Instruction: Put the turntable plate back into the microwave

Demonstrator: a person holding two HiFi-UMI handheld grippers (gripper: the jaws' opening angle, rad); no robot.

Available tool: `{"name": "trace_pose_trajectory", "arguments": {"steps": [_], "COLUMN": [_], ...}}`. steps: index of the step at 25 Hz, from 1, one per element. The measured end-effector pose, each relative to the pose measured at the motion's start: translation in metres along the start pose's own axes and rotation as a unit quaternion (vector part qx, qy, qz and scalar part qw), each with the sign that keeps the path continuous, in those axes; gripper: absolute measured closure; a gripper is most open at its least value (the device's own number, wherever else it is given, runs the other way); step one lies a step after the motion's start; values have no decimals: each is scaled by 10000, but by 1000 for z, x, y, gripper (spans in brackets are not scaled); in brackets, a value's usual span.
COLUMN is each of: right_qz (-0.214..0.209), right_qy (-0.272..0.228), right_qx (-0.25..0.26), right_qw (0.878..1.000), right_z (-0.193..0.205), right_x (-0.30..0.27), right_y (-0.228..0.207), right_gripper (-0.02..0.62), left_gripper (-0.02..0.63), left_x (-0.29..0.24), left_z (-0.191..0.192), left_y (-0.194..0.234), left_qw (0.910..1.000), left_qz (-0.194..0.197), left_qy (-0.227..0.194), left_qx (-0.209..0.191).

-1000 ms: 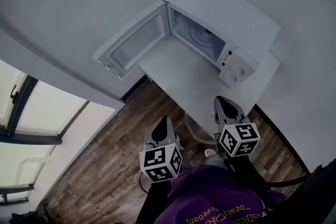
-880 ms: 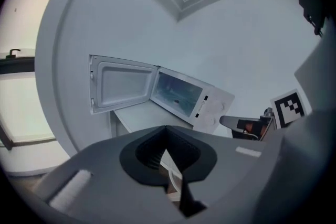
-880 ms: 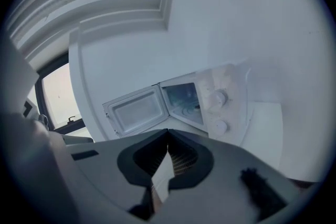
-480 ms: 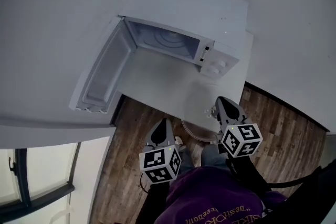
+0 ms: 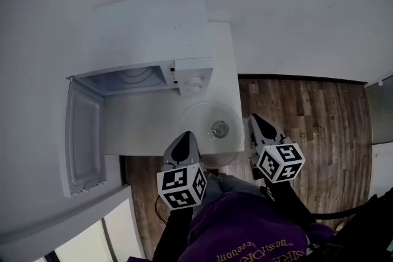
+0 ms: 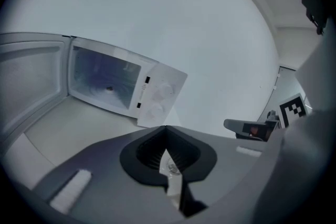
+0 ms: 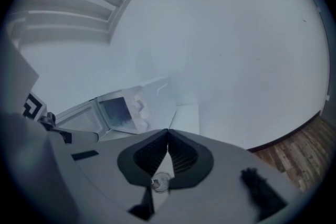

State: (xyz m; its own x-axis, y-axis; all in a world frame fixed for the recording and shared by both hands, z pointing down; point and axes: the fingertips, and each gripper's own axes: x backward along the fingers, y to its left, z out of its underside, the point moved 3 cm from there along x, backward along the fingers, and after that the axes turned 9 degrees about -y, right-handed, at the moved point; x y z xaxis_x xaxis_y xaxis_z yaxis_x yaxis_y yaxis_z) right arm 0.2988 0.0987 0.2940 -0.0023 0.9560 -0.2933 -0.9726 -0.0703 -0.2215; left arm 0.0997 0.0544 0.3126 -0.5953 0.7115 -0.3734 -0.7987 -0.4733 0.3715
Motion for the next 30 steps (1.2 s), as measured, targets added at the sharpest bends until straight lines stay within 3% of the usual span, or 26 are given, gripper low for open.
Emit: {"name": "trace_pose_trajectory", "arguments": {"steps": [4, 11, 15, 18, 19, 21, 23, 25, 28, 30], "right_qz": [319, -287, -290, -558, -685, -965, -1218, -1398, -1489, -1483], "right_qy": [-73, 395, 616, 982, 1116, 1388, 1625, 1828, 2133, 2314], "right_qx": [-320, -999, -1152, -1353, -1443, -1639, -1852, -1990, -1994, -2063], "right_qw": [9990, 9938, 9910, 9844, 9808, 9719, 9615, 9526, 9447, 9391], "right_z": [5, 45, 70, 92, 99, 112, 122, 131, 144, 155], "right_x": [22, 35, 34, 27, 24, 18, 11, 1, -10, -14], "right_y": [-26, -46, -54, -55, -55, -56, -59, -62, -66, -68], "right_gripper": [588, 587, 586, 586, 584, 531, 505, 492, 489, 489], "left_gripper": [601, 601, 601, 597, 505, 389, 377, 371, 325, 314], "left_x": [-15, -17, -7, 6, 12, 23, 31, 33, 26, 20], "left_z": [7, 32, 47, 64, 70, 88, 114, 139, 168, 181], "left_y": [-30, -45, -50, -33, -26, -7, 13, 27, 33, 30], "left_qw": [9983, 9970, 9928, 9892, 9879, 9840, 9756, 9607, 9329, 9205], "left_qz": [497, 553, 1008, 683, 496, 58, -387, -570, -419, -223], "left_qy": [247, 518, 351, 245, 206, 348, 627, 856, 1076, 1175], "left_qx": [-182, -182, 550, 1276, 1453, 1745, 2067, 2580, 3410, 3720]}}
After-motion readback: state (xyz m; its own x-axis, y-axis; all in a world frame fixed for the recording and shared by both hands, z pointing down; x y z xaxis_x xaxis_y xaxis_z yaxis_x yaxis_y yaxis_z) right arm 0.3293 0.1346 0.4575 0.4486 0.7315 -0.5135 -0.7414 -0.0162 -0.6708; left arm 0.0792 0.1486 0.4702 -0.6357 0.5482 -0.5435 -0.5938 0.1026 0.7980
